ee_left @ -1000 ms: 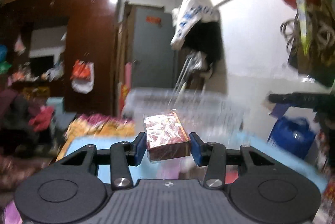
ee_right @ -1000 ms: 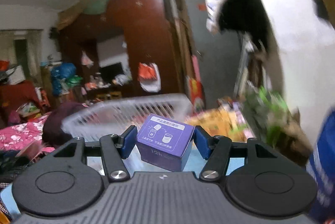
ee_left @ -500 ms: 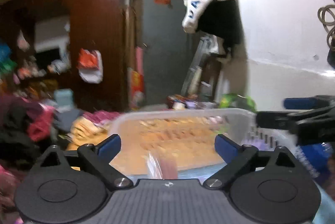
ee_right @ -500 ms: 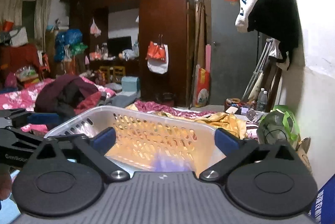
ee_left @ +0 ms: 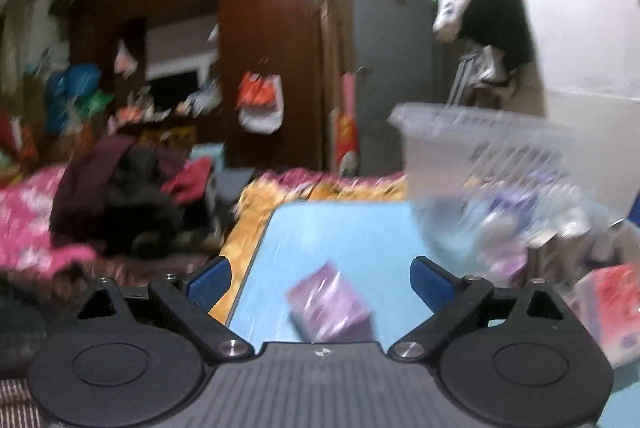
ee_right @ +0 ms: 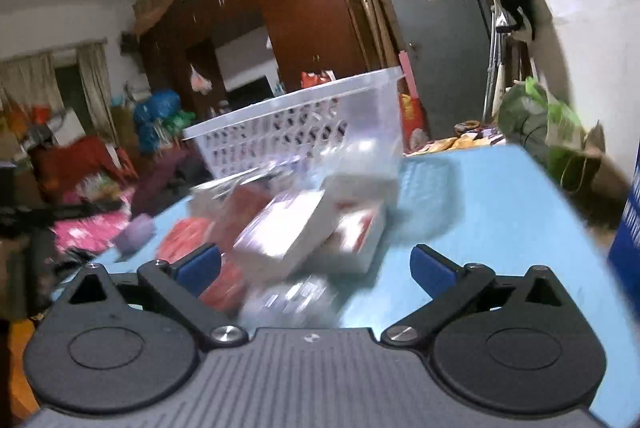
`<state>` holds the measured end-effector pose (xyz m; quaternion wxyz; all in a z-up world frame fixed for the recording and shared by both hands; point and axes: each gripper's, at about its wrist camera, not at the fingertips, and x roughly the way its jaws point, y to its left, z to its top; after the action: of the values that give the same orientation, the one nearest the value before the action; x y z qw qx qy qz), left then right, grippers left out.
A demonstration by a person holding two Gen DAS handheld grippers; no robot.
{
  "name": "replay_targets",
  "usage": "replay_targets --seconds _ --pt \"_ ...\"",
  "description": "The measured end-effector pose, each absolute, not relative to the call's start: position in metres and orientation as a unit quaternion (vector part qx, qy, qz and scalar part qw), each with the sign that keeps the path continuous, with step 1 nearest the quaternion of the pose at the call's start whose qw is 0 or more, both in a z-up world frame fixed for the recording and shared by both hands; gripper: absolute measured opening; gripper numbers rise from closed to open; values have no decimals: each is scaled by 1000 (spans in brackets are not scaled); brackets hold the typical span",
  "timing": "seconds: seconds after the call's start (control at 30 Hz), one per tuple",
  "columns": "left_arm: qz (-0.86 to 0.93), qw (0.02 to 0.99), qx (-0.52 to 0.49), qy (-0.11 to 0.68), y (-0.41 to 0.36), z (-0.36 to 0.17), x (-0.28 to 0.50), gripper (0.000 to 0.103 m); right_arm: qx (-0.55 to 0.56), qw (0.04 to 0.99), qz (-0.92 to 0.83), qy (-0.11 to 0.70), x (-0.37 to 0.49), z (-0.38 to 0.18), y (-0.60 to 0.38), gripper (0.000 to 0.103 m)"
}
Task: Organize objects
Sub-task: 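Carry both boxes over the white basket and release them inside, then grasp a pink-purple box with the left gripper while the right grasps a clear bag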
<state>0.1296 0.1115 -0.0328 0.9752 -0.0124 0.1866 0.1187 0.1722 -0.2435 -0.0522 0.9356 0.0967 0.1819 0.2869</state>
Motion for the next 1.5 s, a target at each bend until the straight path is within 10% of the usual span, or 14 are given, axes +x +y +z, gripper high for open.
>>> replay_targets --seconds 0.17,0.3,0.8,1.0,1.1,1.5 --pt "127 967 5 222 106 -40 148 94 44 948 269 164 163 -56 -227 103" --pt "132 954 19 268 100 -47 158 53 38 947 271 168 167 -59 -222 103" --pt "-16 970 71 230 19 -60 99 55 13 948 271 164 148 -79 -213 65" --pt "-2 977 51 208 19 -67 93 68 13 952 262 159 143 -80 -217 65" --pt "-10 980 12 197 25 -71 89 45 18 952 261 158 141 -80 -220 64" --pt "1 991 -26 131 35 -66 68 44 33 956 260 130 128 -69 -236 64"
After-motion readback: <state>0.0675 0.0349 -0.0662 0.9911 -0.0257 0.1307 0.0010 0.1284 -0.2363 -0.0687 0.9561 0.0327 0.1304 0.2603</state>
